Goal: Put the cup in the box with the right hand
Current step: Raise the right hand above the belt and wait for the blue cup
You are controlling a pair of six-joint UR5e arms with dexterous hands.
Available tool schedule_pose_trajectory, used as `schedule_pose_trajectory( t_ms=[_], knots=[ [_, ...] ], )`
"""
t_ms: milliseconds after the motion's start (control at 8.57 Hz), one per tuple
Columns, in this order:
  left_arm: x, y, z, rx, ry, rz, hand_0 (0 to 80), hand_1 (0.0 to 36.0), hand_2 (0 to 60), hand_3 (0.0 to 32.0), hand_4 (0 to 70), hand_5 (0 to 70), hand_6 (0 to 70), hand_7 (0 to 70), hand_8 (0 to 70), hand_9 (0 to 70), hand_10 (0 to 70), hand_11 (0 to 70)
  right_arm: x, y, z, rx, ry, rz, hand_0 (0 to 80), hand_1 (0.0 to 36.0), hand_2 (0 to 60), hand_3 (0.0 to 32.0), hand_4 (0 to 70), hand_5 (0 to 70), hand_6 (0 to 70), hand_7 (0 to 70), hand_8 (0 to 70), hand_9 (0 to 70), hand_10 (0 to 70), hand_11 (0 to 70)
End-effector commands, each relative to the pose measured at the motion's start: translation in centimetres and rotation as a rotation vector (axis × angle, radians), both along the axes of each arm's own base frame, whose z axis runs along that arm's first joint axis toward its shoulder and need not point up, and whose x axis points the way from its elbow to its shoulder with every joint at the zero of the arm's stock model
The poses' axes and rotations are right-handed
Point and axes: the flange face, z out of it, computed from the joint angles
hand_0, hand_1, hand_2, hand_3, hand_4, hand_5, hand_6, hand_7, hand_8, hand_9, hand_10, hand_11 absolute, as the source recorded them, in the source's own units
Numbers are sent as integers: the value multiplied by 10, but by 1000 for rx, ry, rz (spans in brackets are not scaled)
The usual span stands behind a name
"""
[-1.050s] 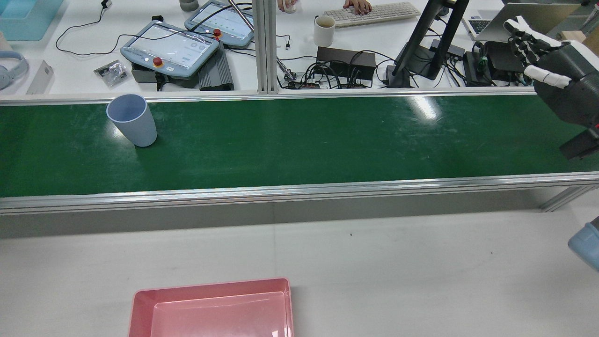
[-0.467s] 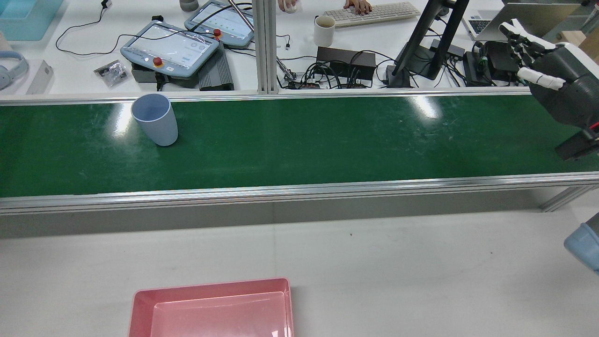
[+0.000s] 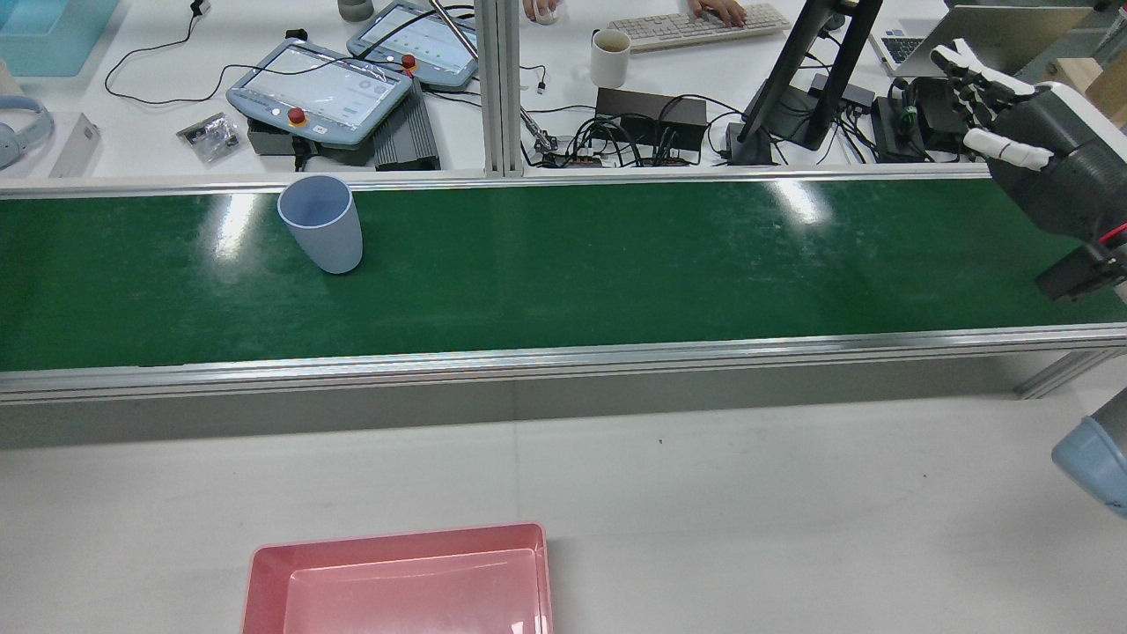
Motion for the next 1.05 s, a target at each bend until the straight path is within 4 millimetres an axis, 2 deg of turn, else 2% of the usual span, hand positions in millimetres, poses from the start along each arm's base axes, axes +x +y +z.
schedule_pose_trajectory(
  t_ms=[0,233,933],
  knots=[
    [0,0,0,0,0,0,0,0,0,0,0,0,0,0,0,0,0,0,-4,-3,-1,3,0,-5,388,118,167,0,0,19,5,0,0,0,0,0],
    [0,0,0,0,0,0,0,0,0,0,0,0,0,0,0,0,0,0,-9,-9,-3,4,-1,-8,387,118,170,0,0,18,6,1,0,0,0,0],
    [0,0,0,0,0,0,0,0,0,0,0,0,0,0,0,0,0,0,-10,-9,-2,3,0,-11,387,119,174,0,0,18,7,5,0,0,0,0]
  ],
)
